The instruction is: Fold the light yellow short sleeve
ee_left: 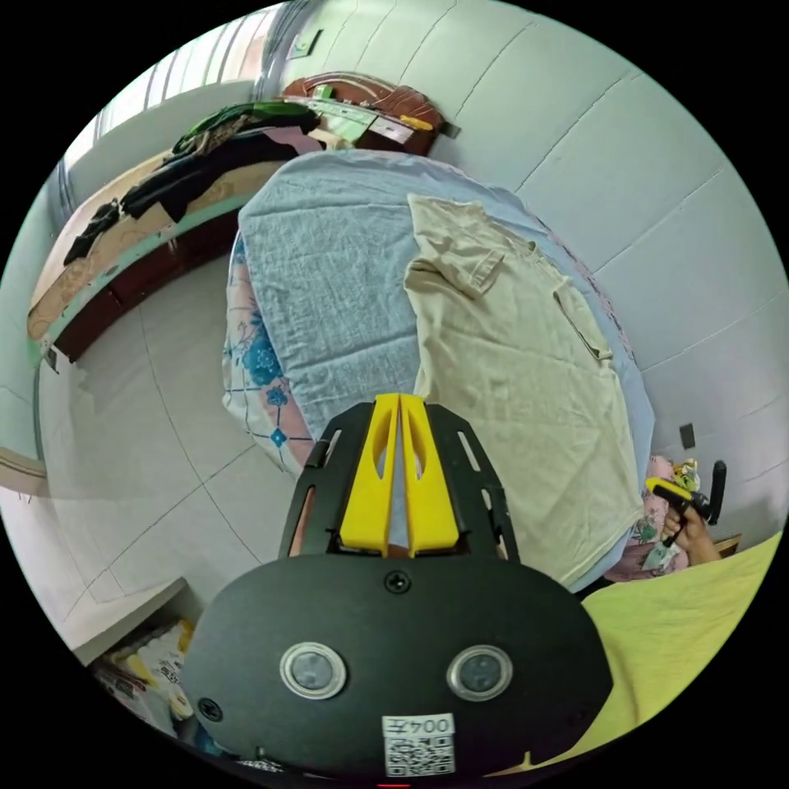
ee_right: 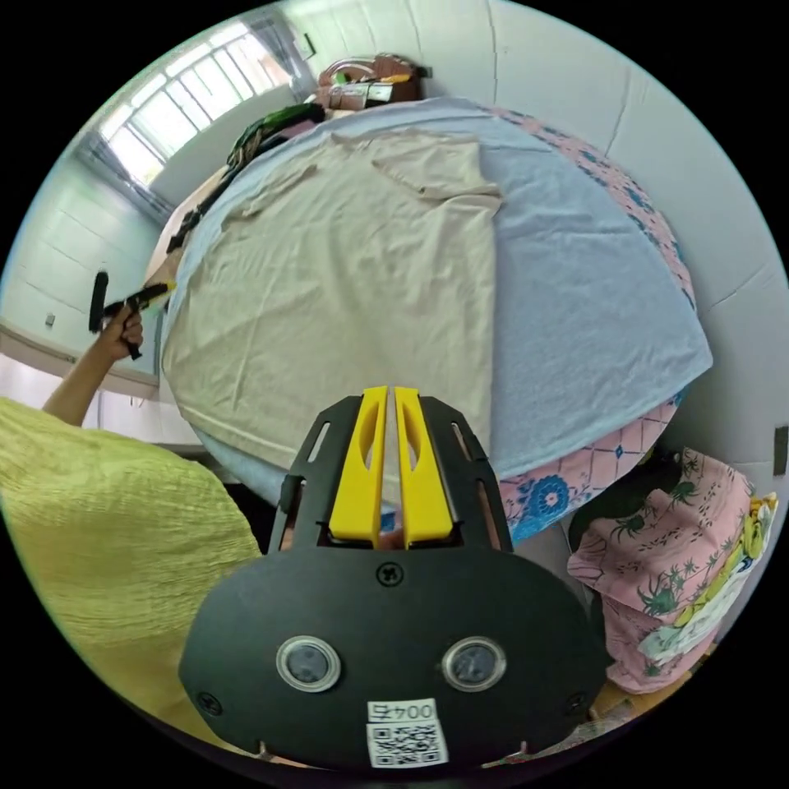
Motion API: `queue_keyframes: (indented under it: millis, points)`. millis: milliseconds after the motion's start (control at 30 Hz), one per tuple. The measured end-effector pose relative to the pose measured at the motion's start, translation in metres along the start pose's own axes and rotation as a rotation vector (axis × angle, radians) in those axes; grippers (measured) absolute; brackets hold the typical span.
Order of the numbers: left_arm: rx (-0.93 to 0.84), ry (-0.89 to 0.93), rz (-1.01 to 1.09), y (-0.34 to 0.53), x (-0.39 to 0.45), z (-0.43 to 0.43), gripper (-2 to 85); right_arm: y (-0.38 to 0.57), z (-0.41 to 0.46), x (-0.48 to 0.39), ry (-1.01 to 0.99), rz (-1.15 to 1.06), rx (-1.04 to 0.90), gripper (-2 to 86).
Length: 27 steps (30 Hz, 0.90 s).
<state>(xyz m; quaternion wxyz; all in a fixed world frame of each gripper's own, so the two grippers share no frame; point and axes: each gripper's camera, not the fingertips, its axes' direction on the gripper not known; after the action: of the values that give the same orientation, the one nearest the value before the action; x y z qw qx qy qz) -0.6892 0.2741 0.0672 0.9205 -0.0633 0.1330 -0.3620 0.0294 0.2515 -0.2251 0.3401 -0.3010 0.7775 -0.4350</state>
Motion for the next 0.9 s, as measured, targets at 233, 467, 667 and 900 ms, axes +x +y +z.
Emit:
queue_keyframes:
  millis: [233, 467, 667, 900]
  points:
    - [-0.126, -0.071, 0.133, -0.013, 0.083, 0.043, 0.3, -0.085, -0.002, 0.126, -0.194, 0.217, 0.036, 5.1]
    - [-0.192, -0.162, 0.110, -0.011, 0.112, 0.061, 0.2, -0.135, 0.015, 0.180, -0.297, 0.243, -0.022, 5.0]
    - [-0.229, -0.204, 0.157, -0.013, 0.131, 0.061, 0.3, -0.135, 0.017, 0.190, -0.407, 0.190, -0.064, 0.0]
    - [-0.224, -0.213, 0.144, -0.006, 0.143, 0.056, 0.4, -0.117, -0.003, 0.192, -0.143, 0.163, -0.019, -0.1]
